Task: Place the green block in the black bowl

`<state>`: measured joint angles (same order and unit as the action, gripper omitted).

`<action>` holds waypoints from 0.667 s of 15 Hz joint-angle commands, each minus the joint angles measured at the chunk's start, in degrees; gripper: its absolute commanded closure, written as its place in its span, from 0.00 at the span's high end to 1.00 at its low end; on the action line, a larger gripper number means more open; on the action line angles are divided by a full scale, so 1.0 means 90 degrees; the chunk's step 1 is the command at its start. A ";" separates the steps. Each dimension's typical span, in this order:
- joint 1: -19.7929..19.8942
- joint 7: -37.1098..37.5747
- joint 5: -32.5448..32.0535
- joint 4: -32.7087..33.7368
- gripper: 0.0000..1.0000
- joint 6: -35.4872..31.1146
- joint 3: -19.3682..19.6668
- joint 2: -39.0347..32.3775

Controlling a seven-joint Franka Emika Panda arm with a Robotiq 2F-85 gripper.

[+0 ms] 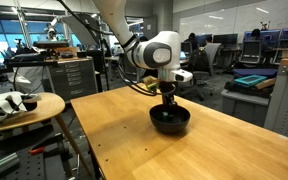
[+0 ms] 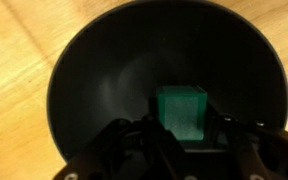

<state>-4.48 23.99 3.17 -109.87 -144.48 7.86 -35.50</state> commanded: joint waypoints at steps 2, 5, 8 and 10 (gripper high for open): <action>0.0054 0.0150 0.0101 0.0142 0.74 0.0108 0.0006 -0.0044; 0.0084 0.0243 0.0129 0.0099 0.98 0.0103 0.0071 0.0123; 0.0139 0.0285 0.0137 0.0078 1.00 0.0129 0.0109 0.0367; 0.0170 0.0244 0.0110 0.0063 1.00 0.0194 0.0107 0.0548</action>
<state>-3.33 25.83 3.67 -108.80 -144.42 8.69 -33.94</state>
